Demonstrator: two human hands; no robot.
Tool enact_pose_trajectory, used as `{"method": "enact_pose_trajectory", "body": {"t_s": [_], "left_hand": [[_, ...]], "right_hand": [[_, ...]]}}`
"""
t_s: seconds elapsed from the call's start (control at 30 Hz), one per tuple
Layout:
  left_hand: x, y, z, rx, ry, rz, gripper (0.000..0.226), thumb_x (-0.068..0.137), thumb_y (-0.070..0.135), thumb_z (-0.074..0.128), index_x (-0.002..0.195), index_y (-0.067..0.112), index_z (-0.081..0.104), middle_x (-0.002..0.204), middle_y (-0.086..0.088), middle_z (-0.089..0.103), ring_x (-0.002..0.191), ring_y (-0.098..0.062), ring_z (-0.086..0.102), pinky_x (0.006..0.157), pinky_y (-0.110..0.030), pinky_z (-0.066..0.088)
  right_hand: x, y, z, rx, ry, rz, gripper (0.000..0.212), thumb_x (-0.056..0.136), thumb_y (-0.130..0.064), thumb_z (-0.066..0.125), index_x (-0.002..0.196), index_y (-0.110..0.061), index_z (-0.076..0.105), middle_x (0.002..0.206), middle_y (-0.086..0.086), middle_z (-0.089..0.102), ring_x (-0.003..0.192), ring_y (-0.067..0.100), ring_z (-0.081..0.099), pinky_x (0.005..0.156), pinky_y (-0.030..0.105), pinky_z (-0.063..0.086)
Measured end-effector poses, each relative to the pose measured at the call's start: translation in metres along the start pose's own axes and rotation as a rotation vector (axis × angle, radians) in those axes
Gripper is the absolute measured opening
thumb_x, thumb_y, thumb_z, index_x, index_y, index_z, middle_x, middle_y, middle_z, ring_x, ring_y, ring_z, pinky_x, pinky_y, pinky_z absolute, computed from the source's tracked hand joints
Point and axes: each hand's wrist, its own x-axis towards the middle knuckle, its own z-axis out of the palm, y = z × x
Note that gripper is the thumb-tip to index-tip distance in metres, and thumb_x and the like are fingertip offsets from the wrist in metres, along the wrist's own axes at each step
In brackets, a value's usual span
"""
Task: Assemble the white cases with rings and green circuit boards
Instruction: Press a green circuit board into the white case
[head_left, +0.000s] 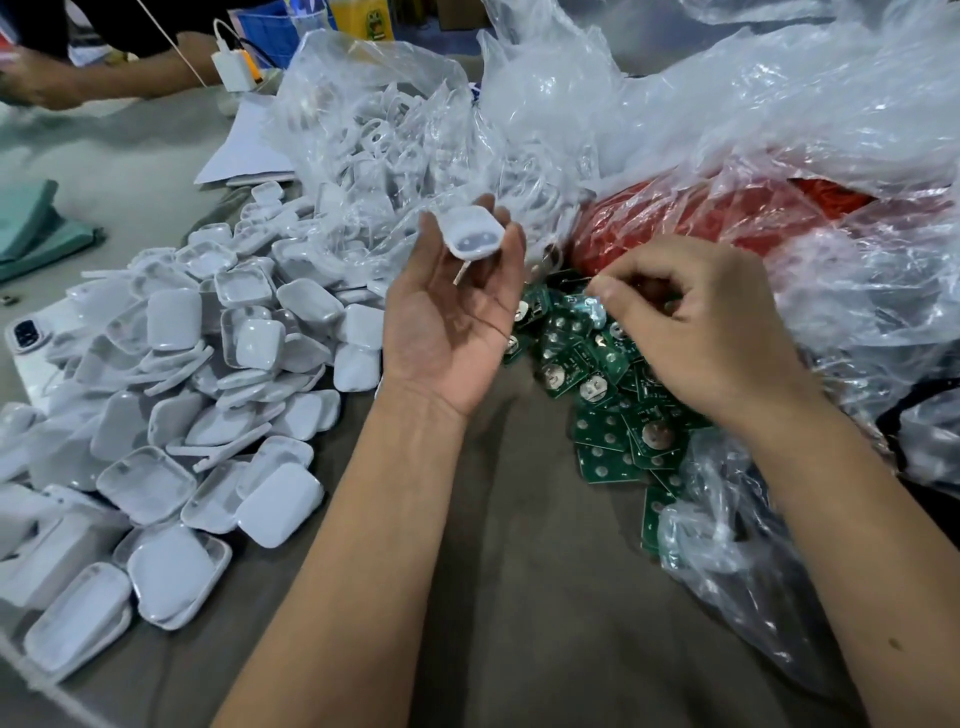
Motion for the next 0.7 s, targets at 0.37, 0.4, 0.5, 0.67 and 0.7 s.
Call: {"method": "enact_pose_trajectory", "body": {"t_s": [0.37, 0.4, 0.5, 0.67, 0.7], "left_hand": [[0.005, 0.000, -0.007, -0.021, -0.013, 0.039, 0.031, 0.099, 0.022, 0.063, 0.111, -0.007, 0.065, 0.108, -0.022, 0.070, 0.095, -0.038, 0.073, 0.093, -0.046, 0.060], [0.005, -0.001, -0.006, 0.000, -0.020, 0.038, 0.032, 0.095, 0.020, 0.065, 0.112, -0.007, 0.065, 0.107, -0.022, 0.071, 0.095, -0.038, 0.074, 0.098, -0.045, 0.057], [0.002, -0.004, -0.004, 0.043, -0.052, 0.024, 0.036, 0.089, 0.016, 0.067, 0.115, -0.008, 0.063, 0.107, -0.023, 0.073, 0.098, -0.039, 0.073, 0.103, -0.047, 0.053], [-0.001, -0.014, -0.005, 0.057, -0.089, -0.076, 0.037, 0.089, 0.012, 0.065, 0.118, -0.010, 0.064, 0.117, -0.027, 0.069, 0.104, -0.043, 0.071, 0.094, -0.050, 0.058], [-0.001, -0.017, -0.005, 0.083, -0.093, -0.089, 0.037, 0.090, 0.012, 0.063, 0.119, -0.010, 0.064, 0.119, -0.028, 0.068, 0.105, -0.042, 0.071, 0.094, -0.050, 0.058]], "right_hand": [[-0.003, -0.003, 0.007, -0.199, -0.354, -0.063, 0.024, 0.073, -0.044, 0.088, 0.092, -0.035, 0.077, 0.106, -0.011, 0.058, 0.107, 0.013, 0.043, 0.102, 0.029, 0.032], [-0.003, -0.004, 0.006, -0.171, -0.355, -0.053, 0.022, 0.073, -0.041, 0.090, 0.089, -0.036, 0.075, 0.103, -0.014, 0.060, 0.104, 0.011, 0.047, 0.099, 0.027, 0.035], [-0.003, -0.003, 0.002, 0.030, -0.280, 0.022, 0.018, 0.078, -0.026, 0.089, 0.084, -0.031, 0.072, 0.086, -0.016, 0.071, 0.082, -0.002, 0.065, 0.077, 0.013, 0.049], [0.001, 0.001, -0.013, 0.648, 0.030, 0.207, 0.009, 0.090, -0.013, 0.077, 0.096, -0.012, 0.071, 0.082, 0.003, 0.076, 0.059, 0.015, 0.068, 0.043, 0.019, 0.047], [0.001, 0.000, -0.016, 0.775, 0.074, 0.235, 0.008, 0.091, -0.009, 0.075, 0.098, -0.010, 0.071, 0.080, 0.004, 0.075, 0.056, 0.015, 0.065, 0.041, 0.019, 0.042]]}}
